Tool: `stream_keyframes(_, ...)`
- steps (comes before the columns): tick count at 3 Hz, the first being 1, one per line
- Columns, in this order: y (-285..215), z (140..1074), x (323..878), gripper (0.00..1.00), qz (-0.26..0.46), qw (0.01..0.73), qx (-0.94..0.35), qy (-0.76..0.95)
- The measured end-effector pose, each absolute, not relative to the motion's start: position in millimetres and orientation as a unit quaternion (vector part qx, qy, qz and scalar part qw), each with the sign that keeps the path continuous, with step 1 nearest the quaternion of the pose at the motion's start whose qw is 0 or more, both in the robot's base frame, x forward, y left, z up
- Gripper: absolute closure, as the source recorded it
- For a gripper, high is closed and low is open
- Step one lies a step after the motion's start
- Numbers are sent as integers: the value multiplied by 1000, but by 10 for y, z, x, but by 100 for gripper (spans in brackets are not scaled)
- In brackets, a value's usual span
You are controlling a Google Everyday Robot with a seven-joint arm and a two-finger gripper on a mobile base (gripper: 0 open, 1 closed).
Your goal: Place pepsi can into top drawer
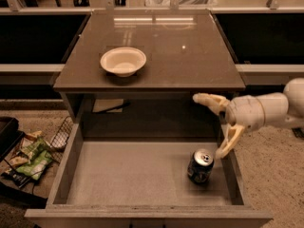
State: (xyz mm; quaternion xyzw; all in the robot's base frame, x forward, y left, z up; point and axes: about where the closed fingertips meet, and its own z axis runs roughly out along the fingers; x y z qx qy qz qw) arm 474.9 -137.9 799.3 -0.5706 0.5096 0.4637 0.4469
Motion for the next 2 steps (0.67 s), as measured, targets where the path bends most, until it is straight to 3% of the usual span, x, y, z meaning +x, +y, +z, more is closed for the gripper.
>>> stream_keyframes(2,-1589,9369,5080,0,300,435,-608,592)
